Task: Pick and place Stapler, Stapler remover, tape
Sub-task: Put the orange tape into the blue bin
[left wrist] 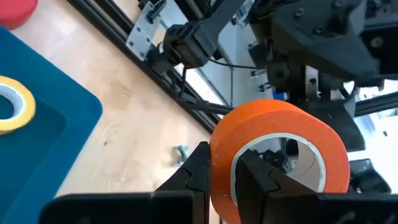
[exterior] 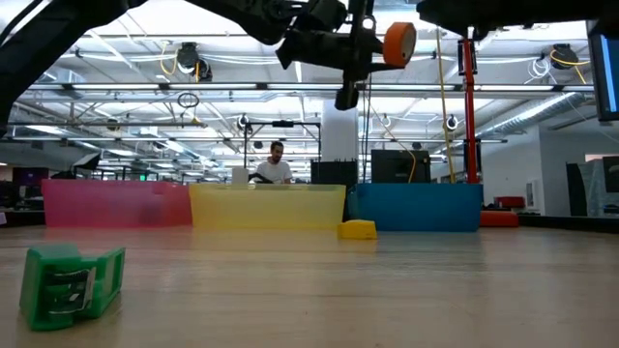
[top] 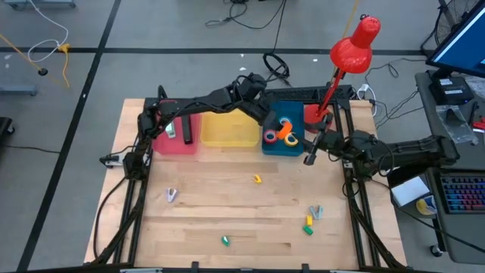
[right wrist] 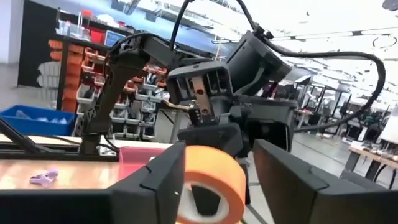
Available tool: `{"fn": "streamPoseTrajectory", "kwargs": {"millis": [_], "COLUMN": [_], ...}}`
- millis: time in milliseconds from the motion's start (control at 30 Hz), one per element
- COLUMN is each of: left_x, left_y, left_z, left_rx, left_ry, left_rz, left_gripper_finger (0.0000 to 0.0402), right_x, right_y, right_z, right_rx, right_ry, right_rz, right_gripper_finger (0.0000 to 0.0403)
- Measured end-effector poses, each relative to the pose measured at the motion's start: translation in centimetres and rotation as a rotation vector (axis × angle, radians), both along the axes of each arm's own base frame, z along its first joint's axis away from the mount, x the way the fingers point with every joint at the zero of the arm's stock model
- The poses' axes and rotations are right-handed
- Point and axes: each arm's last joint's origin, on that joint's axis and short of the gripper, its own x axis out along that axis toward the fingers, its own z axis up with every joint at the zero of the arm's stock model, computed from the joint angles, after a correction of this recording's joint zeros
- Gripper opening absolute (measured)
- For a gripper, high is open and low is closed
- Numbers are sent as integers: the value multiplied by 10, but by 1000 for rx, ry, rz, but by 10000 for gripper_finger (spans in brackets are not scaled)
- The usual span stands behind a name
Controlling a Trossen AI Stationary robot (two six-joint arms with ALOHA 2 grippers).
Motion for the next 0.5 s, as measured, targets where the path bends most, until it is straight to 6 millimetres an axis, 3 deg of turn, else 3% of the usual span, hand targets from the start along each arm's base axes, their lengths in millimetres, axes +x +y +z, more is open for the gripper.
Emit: {"fn": "streamPoseTrajectory", "kwargs": {"millis": [233,500], "left_x": [2,1], "left_y": [2,-1], "left_z": [8,13], "left_rx": [-58,-167], "left_ry": [-57,-67], "left_rz": [-20,-132], "left_gripper_finger": [40,40], "right_x": [5,5], "right_y": [0,-1], "right_z": [-1,-1], "right_rx": [-19,-21], "right_ry": [62,65], "right_rz": [-4,-31], "right_gripper_finger": [237,246]}}
